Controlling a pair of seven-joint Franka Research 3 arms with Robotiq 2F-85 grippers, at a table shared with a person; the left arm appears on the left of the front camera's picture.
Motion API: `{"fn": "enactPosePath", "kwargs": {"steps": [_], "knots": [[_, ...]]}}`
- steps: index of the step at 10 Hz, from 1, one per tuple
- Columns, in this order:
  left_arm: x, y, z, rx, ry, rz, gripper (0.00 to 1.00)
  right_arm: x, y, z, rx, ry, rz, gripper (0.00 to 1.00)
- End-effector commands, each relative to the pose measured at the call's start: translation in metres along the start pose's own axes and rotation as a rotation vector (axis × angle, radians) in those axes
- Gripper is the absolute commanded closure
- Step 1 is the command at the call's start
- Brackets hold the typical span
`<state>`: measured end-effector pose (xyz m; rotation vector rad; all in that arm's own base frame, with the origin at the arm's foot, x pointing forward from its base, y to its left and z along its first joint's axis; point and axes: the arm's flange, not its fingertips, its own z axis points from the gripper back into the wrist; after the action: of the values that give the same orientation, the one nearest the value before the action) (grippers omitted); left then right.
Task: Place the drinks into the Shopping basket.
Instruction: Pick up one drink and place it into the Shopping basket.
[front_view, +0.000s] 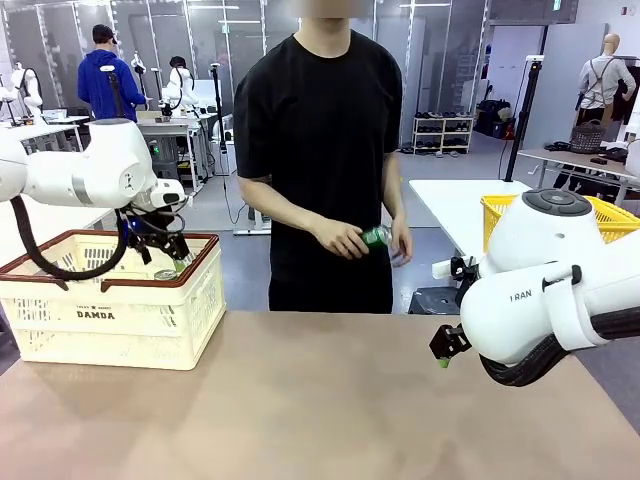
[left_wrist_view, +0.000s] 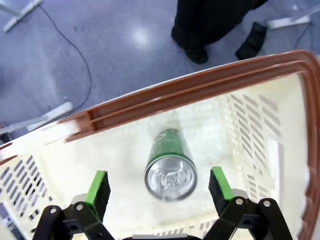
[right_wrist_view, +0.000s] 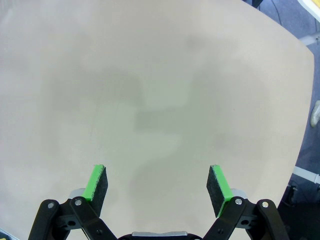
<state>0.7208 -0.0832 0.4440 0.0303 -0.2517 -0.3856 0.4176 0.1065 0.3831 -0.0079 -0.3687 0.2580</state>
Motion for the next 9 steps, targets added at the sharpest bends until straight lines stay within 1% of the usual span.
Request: {"fn": "enactPosePath", "kwargs": {"steps": [1, 3, 4, 6, 8, 9], "knots": [[-0.008, -0.001, 0.029, 0.078, -0.007, -0.002, 0.00, 0.001, 0.000, -0.001, 0.004, 0.000, 0.003, 0.00], [-0.020, -0.003, 0.063, 0.049, -0.032, -0.037, 0.00, 0.001, 0.000, -0.001, 0.004, 0.000, 0.003, 0.00], [-0.037, -0.009, 0.083, 0.037, -0.036, -0.126, 0.00, 0.001, 0.000, -0.001, 0.004, 0.000, 0.003, 0.00], [-0.088, -0.031, 0.123, -0.019, -0.091, -0.324, 0.00, 0.001, 0.000, -0.001, 0.004, 0.000, 0.003, 0.00], [-0.136, -0.055, 0.139, -0.020, -0.052, -0.415, 0.00, 0.001, 0.000, -0.001, 0.004, 0.000, 0.003, 0.00], [-0.160, -0.067, 0.146, 0.004, -0.040, -0.437, 0.00, 0.001, 0.000, -0.001, 0.004, 0.000, 0.003, 0.00]]}}
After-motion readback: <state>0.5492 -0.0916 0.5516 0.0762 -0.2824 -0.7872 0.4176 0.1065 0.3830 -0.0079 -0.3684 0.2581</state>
